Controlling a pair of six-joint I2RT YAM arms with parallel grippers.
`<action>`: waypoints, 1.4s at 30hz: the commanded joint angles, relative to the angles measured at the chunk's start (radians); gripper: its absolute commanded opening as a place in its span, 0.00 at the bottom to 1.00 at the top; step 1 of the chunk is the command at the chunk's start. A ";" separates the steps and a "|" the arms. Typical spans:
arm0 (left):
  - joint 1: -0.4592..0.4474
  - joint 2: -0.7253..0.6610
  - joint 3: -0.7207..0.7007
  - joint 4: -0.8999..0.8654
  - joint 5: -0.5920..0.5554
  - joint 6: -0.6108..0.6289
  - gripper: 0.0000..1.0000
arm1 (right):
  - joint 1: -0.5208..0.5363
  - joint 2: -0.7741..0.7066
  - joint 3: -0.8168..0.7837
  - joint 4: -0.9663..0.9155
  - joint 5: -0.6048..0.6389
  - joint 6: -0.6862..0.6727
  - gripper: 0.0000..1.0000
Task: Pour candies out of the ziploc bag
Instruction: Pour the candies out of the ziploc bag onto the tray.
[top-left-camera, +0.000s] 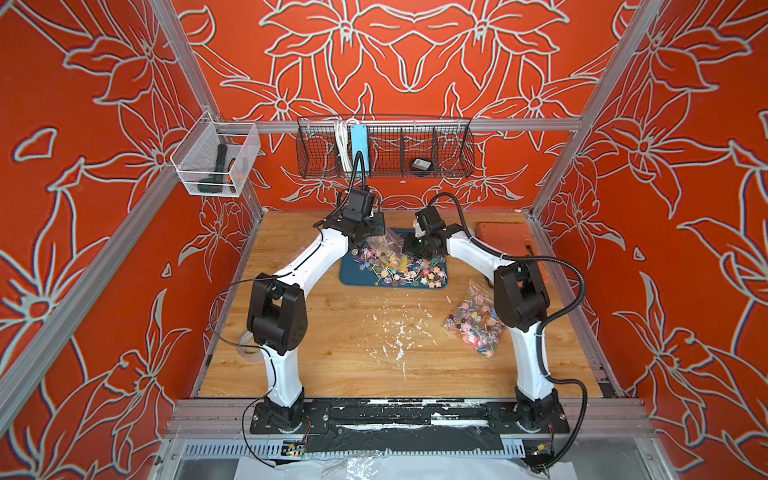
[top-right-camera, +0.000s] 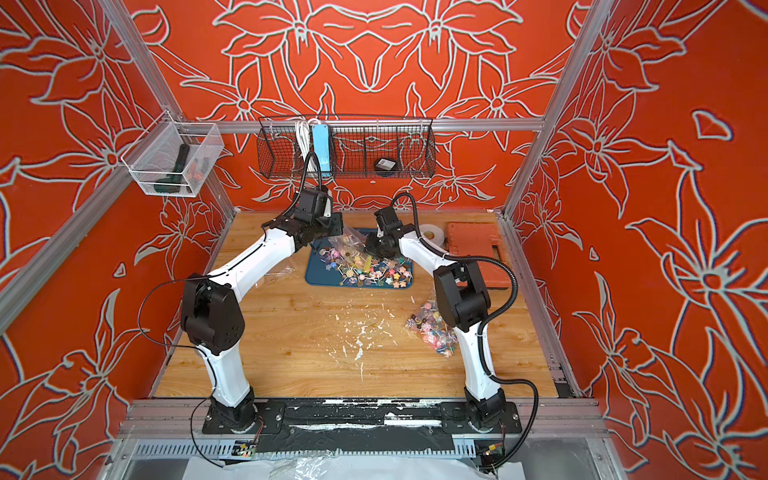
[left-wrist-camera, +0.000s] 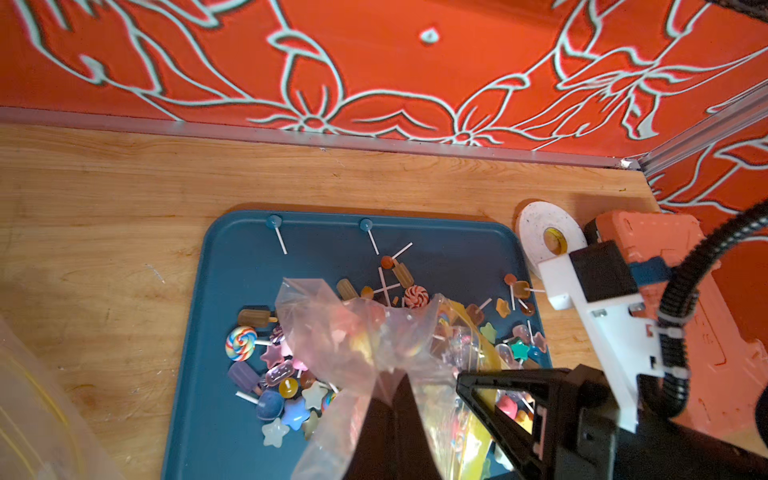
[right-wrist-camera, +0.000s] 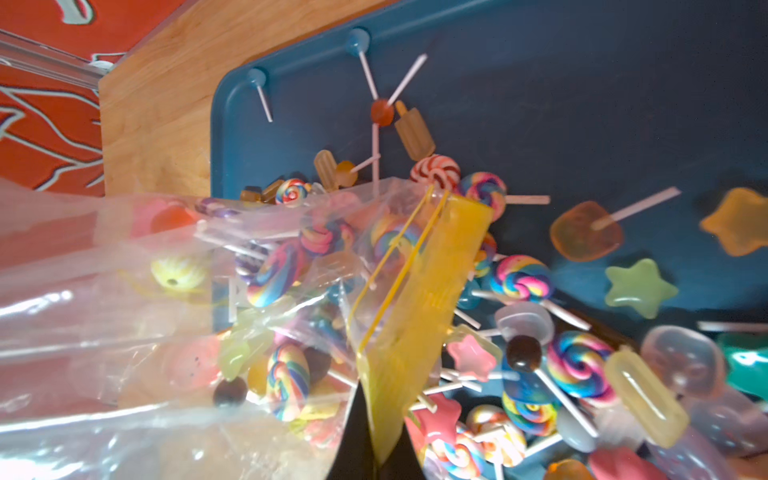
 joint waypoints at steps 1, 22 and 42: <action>0.019 -0.076 0.010 0.035 -0.034 0.022 0.00 | 0.010 0.037 0.029 -0.026 -0.004 0.010 0.00; 0.020 -0.119 0.103 -0.040 -0.034 0.070 0.00 | 0.027 0.054 0.003 0.047 -0.029 0.049 0.00; 0.018 -0.132 0.194 -0.114 -0.046 0.124 0.00 | 0.060 0.110 -0.038 0.223 -0.079 0.126 0.00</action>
